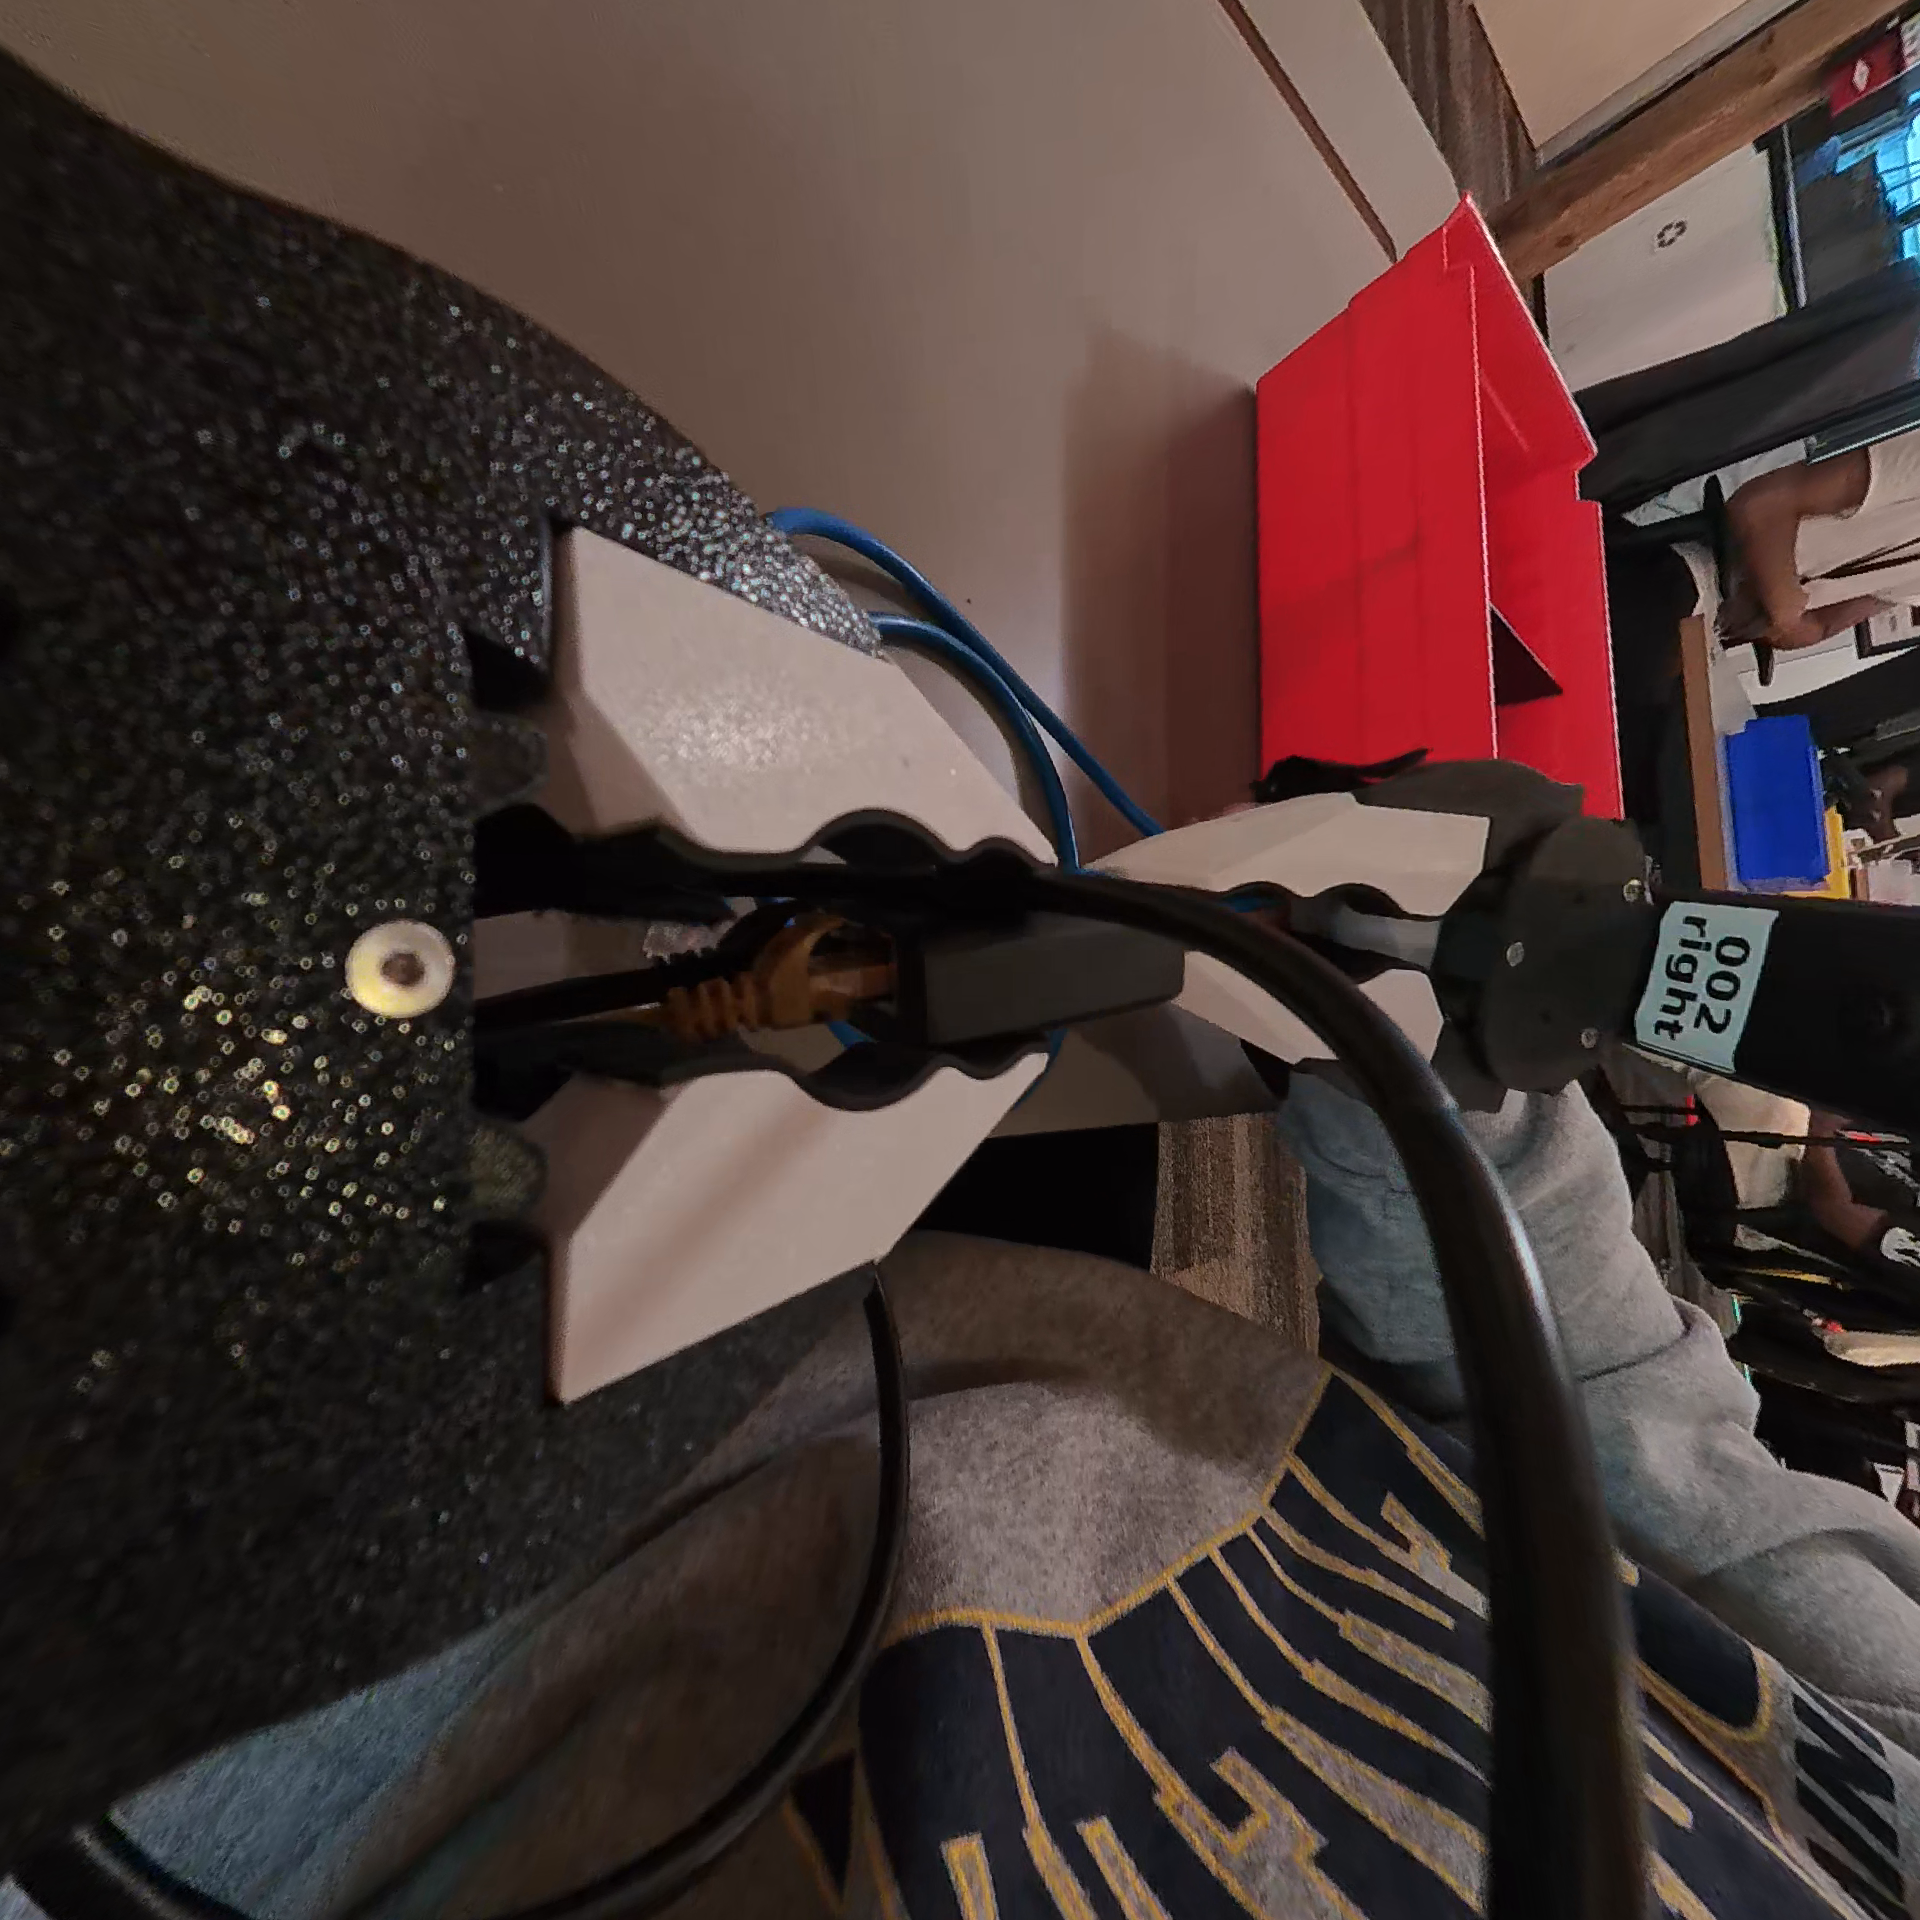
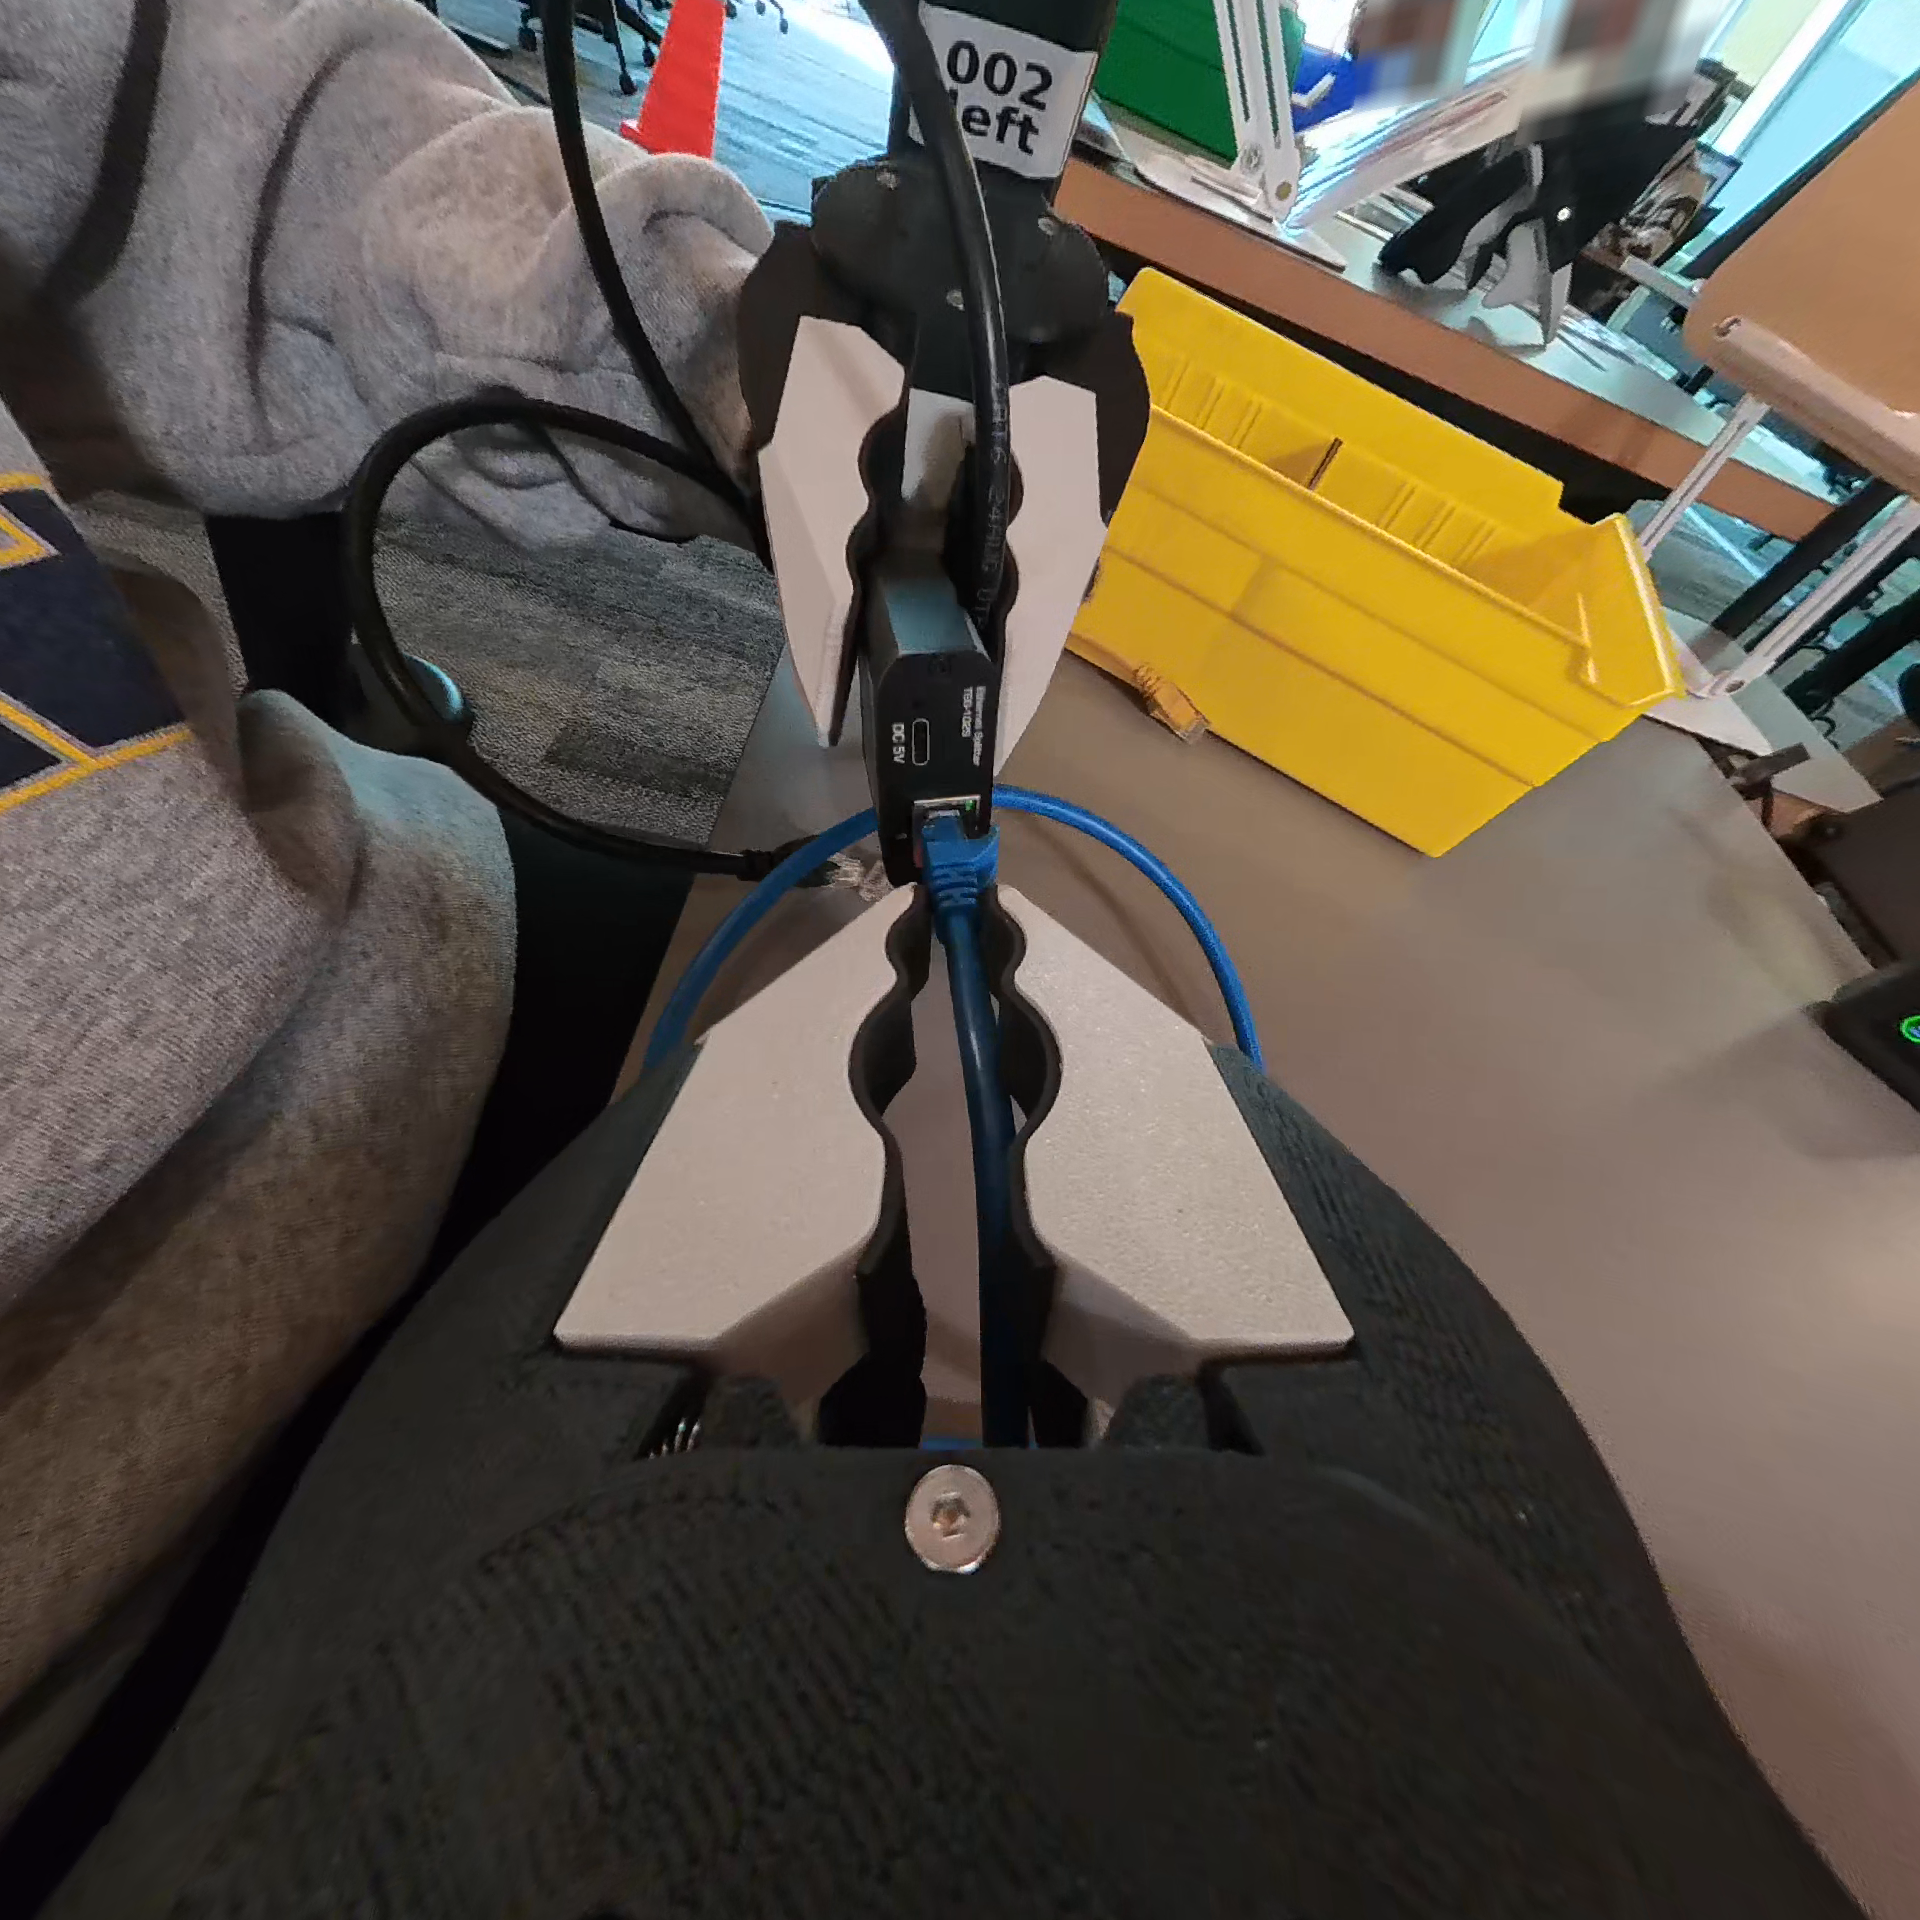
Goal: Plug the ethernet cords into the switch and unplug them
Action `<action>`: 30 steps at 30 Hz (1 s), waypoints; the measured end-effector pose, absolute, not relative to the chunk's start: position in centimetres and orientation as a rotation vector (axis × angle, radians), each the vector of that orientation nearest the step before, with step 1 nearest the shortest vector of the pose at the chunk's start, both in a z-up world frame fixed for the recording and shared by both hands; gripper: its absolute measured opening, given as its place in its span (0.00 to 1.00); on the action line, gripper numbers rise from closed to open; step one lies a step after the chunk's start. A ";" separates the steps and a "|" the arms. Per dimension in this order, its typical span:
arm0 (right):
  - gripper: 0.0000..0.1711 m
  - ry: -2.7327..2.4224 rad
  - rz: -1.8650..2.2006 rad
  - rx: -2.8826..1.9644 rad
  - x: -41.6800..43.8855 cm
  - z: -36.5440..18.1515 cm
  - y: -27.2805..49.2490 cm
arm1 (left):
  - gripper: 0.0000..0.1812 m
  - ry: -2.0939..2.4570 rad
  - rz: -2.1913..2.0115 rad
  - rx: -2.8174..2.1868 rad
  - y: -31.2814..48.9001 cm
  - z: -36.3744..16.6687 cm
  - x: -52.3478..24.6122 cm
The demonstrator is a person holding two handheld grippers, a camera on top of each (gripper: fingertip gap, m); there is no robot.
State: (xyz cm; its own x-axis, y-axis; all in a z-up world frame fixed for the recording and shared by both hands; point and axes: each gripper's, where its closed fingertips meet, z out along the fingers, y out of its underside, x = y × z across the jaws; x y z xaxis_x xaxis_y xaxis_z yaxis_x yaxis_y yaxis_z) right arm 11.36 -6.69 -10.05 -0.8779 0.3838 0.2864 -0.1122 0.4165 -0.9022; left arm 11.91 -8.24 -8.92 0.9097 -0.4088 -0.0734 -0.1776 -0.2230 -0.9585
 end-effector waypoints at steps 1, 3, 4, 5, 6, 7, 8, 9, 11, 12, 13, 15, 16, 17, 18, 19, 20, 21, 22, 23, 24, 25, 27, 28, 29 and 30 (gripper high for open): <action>0.03 -2.224 1.457 -0.233 11.3 -10.1 -6.6 | 0.15 0.436 -0.221 -1.803 -8.2 -8.9 11.8; 0.04 -2.231 1.447 -0.241 11.1 -10.2 -6.6 | 0.16 0.428 -0.225 -1.804 -8.1 -9.0 11.6; 0.04 -2.237 1.434 -0.248 10.9 -10.4 -6.6 | 0.15 0.424 -0.222 -1.813 -8.1 -9.2 11.5; 0.04 -2.240 1.411 -0.257 10.7 -10.6 -6.5 | 0.15 0.419 -0.212 -1.826 -8.0 -9.5 11.2; 0.05 -2.224 1.385 -0.262 10.3 -10.6 -6.3 | 0.15 0.409 -0.185 -1.833 -7.9 -9.5 10.8; 0.07 -2.190 1.369 -0.253 9.8 -10.3 -6.2 | 0.16 0.405 -0.151 -1.836 -7.6 -9.3 10.5; 0.16 -2.162 1.368 -0.238 9.6 -9.8 -6.3 | 0.16 0.407 -0.120 -1.845 -7.3 -9.2 10.3; 0.26 -2.160 1.352 -0.235 9.4 -9.5 -6.5 | 0.16 0.421 -0.083 -1.857 -7.0 -9.1 10.1; 0.31 -2.191 1.305 -0.219 9.4 -9.6 -6.7 | 0.16 0.453 -0.036 -1.871 -6.7 -9.4 10.2; 0.27 -2.181 1.296 -0.190 9.6 -9.5 -6.9 | 0.16 0.460 -0.029 -1.875 -6.6 -9.7 10.3; 0.21 -2.163 1.284 -0.159 9.7 -9.4 -7.0 | 0.16 0.469 -0.028 -1.882 -6.6 -9.9 10.5; 0.16 -2.148 1.251 -0.110 10.0 -9.6 -7.3 | 0.16 0.485 -0.020 -1.883 -6.5 -10.0 10.9; 0.16 -2.156 1.232 -0.101 10.0 -9.8 -7.4 | 0.16 0.496 -0.018 -1.881 -6.5 -9.9 11.0; 0.15 -2.165 1.222 -0.097 10.0 -10.0 -7.5 | 0.16 0.503 -0.014 -1.876 -6.5 -9.7 11.2; 0.14 -2.167 1.224 -0.097 10.0 -10.0 -7.6 | 0.16 0.506 -0.005 -1.871 -6.5 -9.6 11.2; 0.14 -2.165 1.227 -0.098 10.0 -10.0 -7.6 | 0.16 0.511 0.006 -1.870 -6.5 -9.5 11.2; 0.13 -2.161 1.225 -0.102 9.9 -9.9 -7.6 | 0.16 0.513 0.021 -1.868 -6.5 -9.4 11.1; 0.13 -2.153 1.217 -0.109 9.8 -9.7 -7.5 | 0.16 0.507 0.041 -1.863 -6.4 -9.1 10.9; 0.13 -2.134 1.205 -0.117 9.5 -9.5 -7.4 | 0.17 0.488 0.062 -1.849 -6.3 -8.5 10.6; 0.13 -2.105 1.194 -0.127 9.1 -9.2 -7.1 | 0.21 0.442 0.090 -1.822 -6.1 -7.5 9.9; 0.13 -2.076 1.184 -0.144 8.6 -9.0 -6.6 | 0.29 0.374 0.125 -1.781 -6.1 -6.0 8.7; 0.13 -2.046 1.175 -0.170 8.2 -9.0 -6.0 | 0.34 0.276 0.174 -1.719 -6.3 -4.0 7.0; 0.12 -1.983 1.163 -0.220 7.4 -8.7 -4.7 | 0.44 0.135 0.211 -1.583 -7.7 -0.5 4.5; 0.12 -1.943 1.153 -0.242 7.0 -8.2 -4.1 | 0.44 0.085 0.208 -1.496 -8.9 1.2 3.7; 0.12 -1.896 1.147 -0.261 6.7 -7.5 -3.5 | 0.45 0.035 0.212 -1.401 -10.2 2.8 2.9; 0.12 -1.850 1.146 -0.276 6.5 -6.8 -3.0 | 0.45 -0.009 0.221 -1.310 -11.7 4.3 2.4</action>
State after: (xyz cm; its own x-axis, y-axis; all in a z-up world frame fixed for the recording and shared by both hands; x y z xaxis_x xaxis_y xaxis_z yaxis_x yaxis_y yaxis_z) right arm 6.52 -3.03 -6.76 -0.5583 0.5925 0.5807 -0.2561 0.5427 -0.8000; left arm 2.36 -11.67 4.27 0.9789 0.1670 -0.1179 -0.1564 0.2401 -0.9581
